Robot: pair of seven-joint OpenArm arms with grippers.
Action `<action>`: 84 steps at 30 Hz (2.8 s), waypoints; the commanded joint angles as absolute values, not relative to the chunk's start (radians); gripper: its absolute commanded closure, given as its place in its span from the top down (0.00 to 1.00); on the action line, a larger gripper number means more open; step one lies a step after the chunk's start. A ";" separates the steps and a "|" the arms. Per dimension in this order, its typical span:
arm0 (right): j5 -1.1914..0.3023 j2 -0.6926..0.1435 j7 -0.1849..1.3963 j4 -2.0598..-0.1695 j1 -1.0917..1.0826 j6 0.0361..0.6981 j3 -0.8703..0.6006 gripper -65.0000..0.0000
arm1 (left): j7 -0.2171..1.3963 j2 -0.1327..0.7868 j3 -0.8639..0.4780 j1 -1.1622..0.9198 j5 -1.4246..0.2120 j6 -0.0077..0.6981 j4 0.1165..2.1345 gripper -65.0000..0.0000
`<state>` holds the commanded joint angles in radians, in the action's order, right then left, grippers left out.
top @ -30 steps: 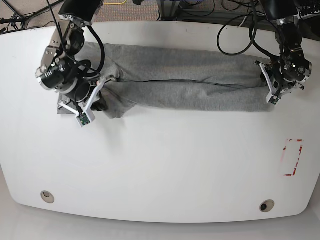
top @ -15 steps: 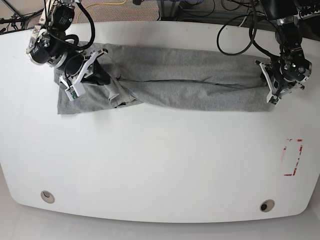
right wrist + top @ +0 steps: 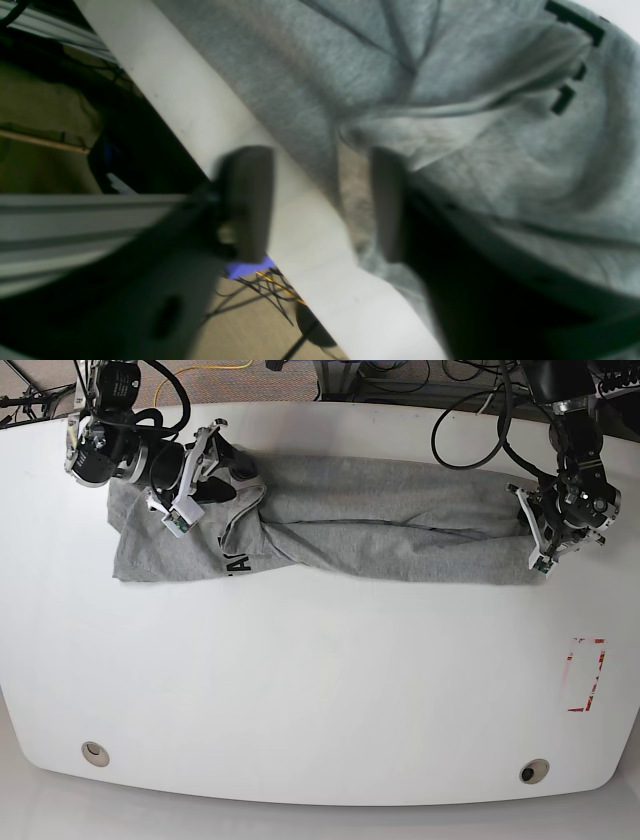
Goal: Fold the T-shirt properly
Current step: 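Tuck the sleeve flap under the shirt strip with the right gripper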
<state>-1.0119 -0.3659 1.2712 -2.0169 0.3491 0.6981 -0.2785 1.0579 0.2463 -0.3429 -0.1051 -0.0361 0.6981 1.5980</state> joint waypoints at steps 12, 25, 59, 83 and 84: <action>-0.903 -0.271 1.185 -1.948 0.266 0.698 -0.383 0.51 | 1.058 0.245 -0.341 -0.105 -0.036 0.698 1.600 0.39; -0.664 -0.122 1.185 -1.867 0.157 0.698 -0.364 0.51 | 1.058 0.245 -0.341 -0.105 -0.036 0.698 1.604 0.39; -0.654 -0.110 1.176 -2.014 0.194 0.698 -0.231 0.47 | 1.058 0.248 -0.340 -0.104 -0.036 0.698 1.606 0.39; -0.127 -0.074 0.892 -1.986 0.226 0.698 -0.082 0.67 | 1.058 0.248 -0.340 -0.087 -0.036 0.698 1.598 0.39; -0.096 -0.065 0.875 -1.975 0.228 0.698 -0.081 0.63 | 1.058 0.248 -0.340 -0.087 -0.036 0.698 1.598 0.39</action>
<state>-0.0959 -0.0652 0.8753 -1.9755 0.2279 0.6981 -0.0806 1.0579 0.2478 -0.3399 -0.0867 -0.0361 0.6981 1.5980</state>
